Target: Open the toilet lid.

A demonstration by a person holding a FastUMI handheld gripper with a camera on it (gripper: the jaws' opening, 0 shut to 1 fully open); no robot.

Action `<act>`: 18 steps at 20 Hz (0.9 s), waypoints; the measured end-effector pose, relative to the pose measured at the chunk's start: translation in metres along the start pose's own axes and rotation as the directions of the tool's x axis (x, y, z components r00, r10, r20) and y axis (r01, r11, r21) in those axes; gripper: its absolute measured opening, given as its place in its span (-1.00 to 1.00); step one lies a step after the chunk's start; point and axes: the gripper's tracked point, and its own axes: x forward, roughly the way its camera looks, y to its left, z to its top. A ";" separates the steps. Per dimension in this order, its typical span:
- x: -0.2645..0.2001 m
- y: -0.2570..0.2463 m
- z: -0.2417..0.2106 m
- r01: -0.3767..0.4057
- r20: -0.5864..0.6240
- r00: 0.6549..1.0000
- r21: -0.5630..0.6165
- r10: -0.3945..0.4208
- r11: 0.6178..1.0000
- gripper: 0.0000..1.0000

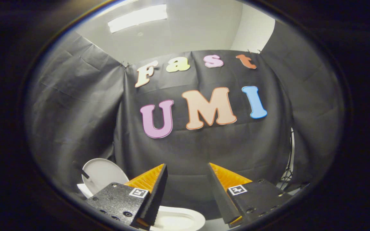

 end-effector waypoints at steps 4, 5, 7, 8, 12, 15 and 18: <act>-0.036 -0.053 -0.005 0.069 0.007 0.998 -0.071 -0.069 0.995 0.42; -0.042 -0.069 -0.009 0.083 0.000 0.997 -0.086 -0.083 0.993 0.39; -0.055 -0.094 -0.024 0.093 -0.026 0.995 -0.101 -0.096 0.991 0.32; -0.060 -0.109 -0.032 0.099 -0.048 0.993 -0.112 -0.105 0.989 0.29; -0.074 -0.150 -0.063 0.061 -0.122 0.990 -0.115 -0.075 0.991 0.26; -0.077 -0.169 -0.069 0.017 -0.109 0.994 -0.096 -0.027 0.995 0.25; -0.072 -0.180 -0.078 -0.035 -0.100 0.995 -0.141 0.021 0.989 0.25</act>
